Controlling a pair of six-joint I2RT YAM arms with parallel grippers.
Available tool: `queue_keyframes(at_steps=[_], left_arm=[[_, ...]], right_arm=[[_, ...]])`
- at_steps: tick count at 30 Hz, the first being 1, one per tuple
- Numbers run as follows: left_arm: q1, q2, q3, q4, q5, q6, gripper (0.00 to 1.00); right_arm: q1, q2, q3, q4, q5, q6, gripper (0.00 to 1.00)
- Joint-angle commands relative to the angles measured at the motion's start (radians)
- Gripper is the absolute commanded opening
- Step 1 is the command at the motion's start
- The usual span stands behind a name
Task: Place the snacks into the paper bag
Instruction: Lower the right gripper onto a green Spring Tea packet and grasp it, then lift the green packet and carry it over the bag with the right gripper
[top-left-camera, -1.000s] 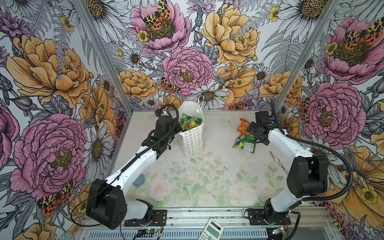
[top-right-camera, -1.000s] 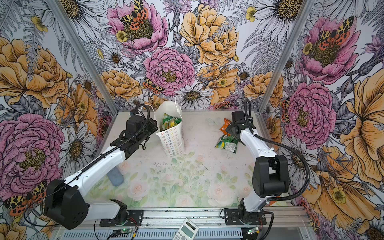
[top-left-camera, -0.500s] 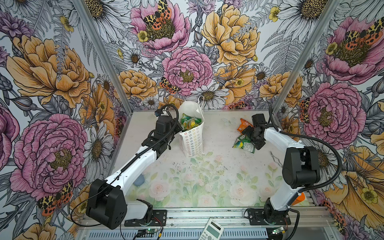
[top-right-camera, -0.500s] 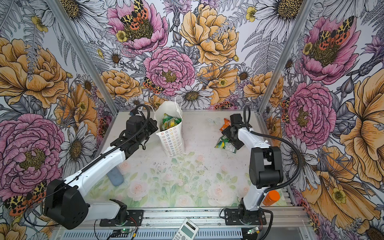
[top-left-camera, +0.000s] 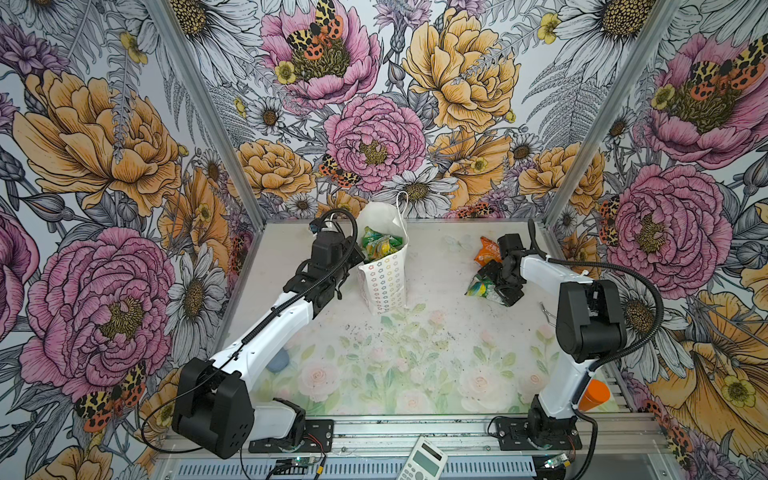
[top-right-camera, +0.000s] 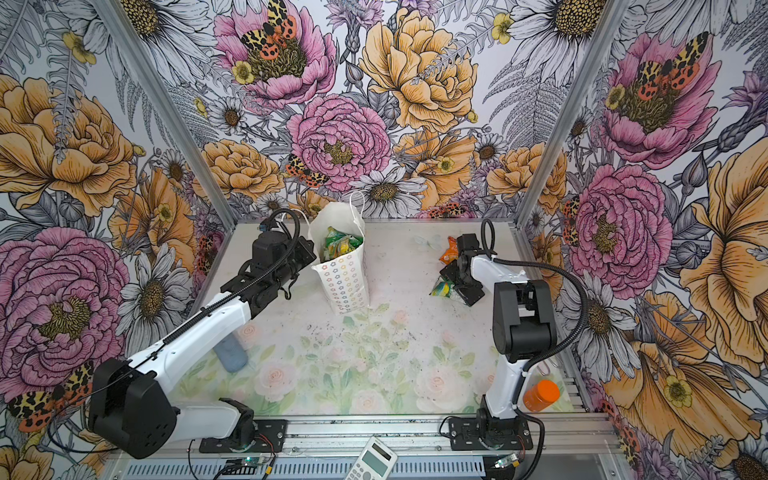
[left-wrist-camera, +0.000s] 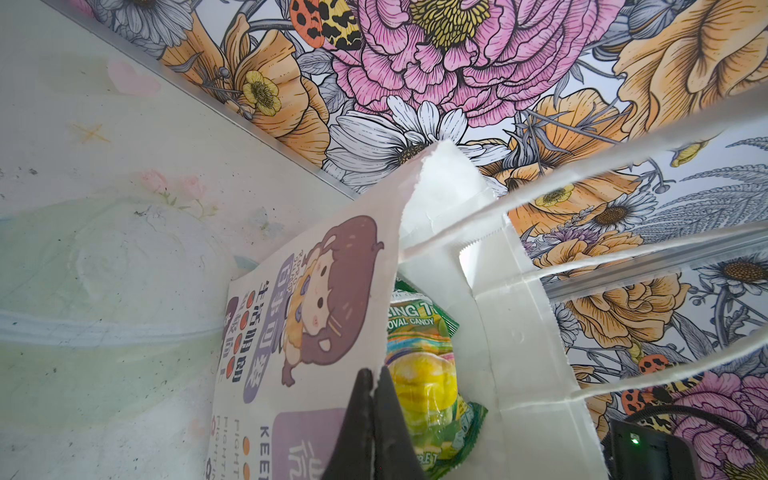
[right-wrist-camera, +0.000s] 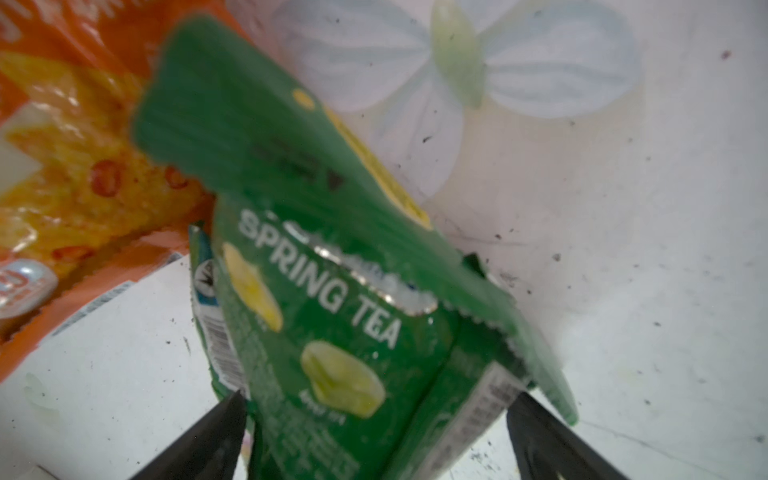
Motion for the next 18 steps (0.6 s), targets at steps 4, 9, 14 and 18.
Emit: queue_keyframes(at_steps=[4,9,14,18], left_arm=[[0.011,-0.018,0.002,0.015,0.016,0.001,0.0],[0.014,-0.022,-0.002,0.014,0.013,0.001,0.0],[0.015,-0.024,-0.004,0.015,0.011,0.001,0.0],[0.014,-0.021,-0.003,0.016,0.014,0.0,0.0]], right_arm=[[-0.005,0.065,0.041,-0.003,0.011,-0.015,1.0],[-0.005,0.1,0.048,-0.003,0.019,-0.067,0.97],[-0.005,0.106,0.048,-0.003,0.033,-0.144,0.88],[-0.005,0.09,0.042,-0.003,0.061,-0.196,0.78]])
